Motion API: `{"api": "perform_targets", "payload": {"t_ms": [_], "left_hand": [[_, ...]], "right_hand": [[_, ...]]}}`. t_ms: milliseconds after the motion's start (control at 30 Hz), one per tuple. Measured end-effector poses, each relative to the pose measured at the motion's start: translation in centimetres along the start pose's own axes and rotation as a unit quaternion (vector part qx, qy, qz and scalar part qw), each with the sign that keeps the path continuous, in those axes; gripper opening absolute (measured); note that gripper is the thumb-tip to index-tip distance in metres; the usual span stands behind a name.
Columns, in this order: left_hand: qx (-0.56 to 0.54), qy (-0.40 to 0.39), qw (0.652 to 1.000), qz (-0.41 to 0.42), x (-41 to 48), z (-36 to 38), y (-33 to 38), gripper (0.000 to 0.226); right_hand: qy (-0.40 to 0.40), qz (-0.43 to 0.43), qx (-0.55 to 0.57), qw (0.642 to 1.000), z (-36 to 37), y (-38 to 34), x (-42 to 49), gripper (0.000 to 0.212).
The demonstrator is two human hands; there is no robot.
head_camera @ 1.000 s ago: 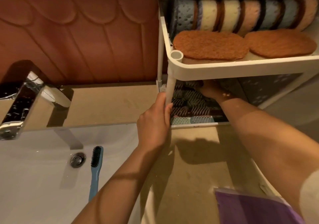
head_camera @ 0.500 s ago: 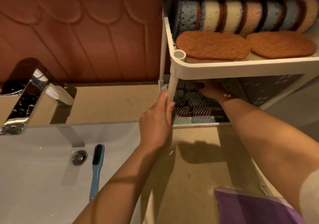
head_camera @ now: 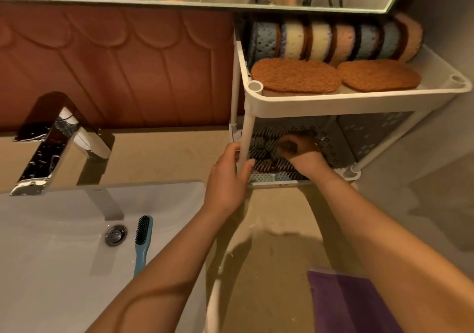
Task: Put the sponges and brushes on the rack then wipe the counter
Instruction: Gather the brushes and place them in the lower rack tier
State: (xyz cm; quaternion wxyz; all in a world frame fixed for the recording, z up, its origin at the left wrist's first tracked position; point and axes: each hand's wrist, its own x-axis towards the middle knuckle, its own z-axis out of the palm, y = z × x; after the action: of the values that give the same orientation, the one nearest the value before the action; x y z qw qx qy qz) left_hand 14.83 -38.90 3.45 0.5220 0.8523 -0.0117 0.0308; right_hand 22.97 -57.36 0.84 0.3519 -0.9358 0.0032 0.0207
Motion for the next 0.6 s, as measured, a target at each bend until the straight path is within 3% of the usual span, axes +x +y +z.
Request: {"api": "perform_targets", "payload": {"t_ms": [167, 300, 400, 600], "left_hand": [[-0.017, -0.001, 0.996, -0.091, -3.3, -0.8, -1.5, 0.046], [-0.031, -0.027, 0.99, -0.132, -6.4, -3.3, -3.4, 0.031], [-0.053, -0.065, 0.987, -0.136, -9.0, -6.2, -4.8, 0.006], [-0.013, -0.098, 0.98, -0.17, -14.3, -12.8, -8.2, 0.006]], "right_hand": [[0.052, -0.005, 0.027, 0.998, 1.8, -2.2, -6.0, 0.027], [0.036, -0.019, 0.063, 0.997, 3.9, -4.0, -11.0, 0.018], [0.014, -0.004, 0.09, 0.996, 5.5, -6.2, -14.3, 0.018], [-0.073, -0.007, 0.114, 0.991, 10.3, -11.0, -18.1, 0.015]]}}
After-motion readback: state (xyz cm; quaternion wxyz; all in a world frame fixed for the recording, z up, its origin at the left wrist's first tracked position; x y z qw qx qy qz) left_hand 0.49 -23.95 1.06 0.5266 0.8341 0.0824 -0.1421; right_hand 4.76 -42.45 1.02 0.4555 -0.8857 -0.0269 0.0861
